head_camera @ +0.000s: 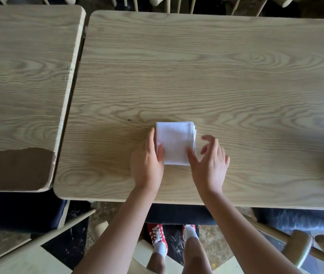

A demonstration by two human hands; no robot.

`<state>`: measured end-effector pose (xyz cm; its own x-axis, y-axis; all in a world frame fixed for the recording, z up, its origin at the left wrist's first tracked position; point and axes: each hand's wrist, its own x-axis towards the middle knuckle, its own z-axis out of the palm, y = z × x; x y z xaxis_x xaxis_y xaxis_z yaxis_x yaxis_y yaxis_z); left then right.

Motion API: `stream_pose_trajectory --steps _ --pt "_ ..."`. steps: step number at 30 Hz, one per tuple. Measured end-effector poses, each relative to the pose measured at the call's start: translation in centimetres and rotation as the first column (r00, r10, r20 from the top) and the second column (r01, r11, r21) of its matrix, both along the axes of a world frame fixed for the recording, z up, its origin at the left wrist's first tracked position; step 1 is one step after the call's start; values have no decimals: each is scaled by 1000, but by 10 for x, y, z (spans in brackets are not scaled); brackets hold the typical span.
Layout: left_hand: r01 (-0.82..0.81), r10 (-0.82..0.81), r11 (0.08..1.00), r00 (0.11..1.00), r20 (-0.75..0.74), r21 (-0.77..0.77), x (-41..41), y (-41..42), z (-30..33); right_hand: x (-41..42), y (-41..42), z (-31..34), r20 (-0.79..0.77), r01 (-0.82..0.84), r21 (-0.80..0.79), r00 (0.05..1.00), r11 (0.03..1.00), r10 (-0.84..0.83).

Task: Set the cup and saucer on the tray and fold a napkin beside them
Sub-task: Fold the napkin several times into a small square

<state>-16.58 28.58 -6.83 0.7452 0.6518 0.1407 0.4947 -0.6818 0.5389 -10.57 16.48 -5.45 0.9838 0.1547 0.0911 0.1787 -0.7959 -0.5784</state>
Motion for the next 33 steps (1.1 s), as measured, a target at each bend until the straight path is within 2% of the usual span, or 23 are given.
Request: stream_pose_trajectory --steps 2,5,7,11,18,20,25,27,30,31,33 --pt "8 -3 996 998 -57 84 2 0 0 4 5 4 64 -82 -128 994 988 91" --pt "268 -244 948 959 -147 173 5 8 0 15 16 2 67 -349 -273 923 896 380" --pt "400 -365 902 908 -207 165 8 15 -4 23 21 -5 15 -452 -316 876 834 481" --pt "499 -435 854 840 -324 145 14 26 -8 29 22 -17 -45 -497 -318 859 808 510" --pt "585 -488 799 767 -417 140 15 37 -1 34 22 -14 -48 -532 -302 837 791 544" --pt "587 -480 797 759 -441 143 14 38 1 33 14 -12 -54 -544 -322 828 775 558" --pt "480 -401 873 806 -436 85 4 22 2 29 -12 -10 -88 -544 -352 829 761 552" --pt "425 -352 902 827 -439 76 -7 11 3 36 -16 -9 -98 -607 -368 779 704 620" --pt "358 -292 931 845 -448 68 -32 -9 6 64 -20 -12 -103 -728 -423 630 540 769" --pt "349 -287 935 845 -452 58 -41 -17 8 75 -21 -13 -102 -745 -429 603 511 791" --pt "344 -291 938 840 -457 35 -55 -34 11 93 -17 -12 -86 -737 -415 616 534 783"
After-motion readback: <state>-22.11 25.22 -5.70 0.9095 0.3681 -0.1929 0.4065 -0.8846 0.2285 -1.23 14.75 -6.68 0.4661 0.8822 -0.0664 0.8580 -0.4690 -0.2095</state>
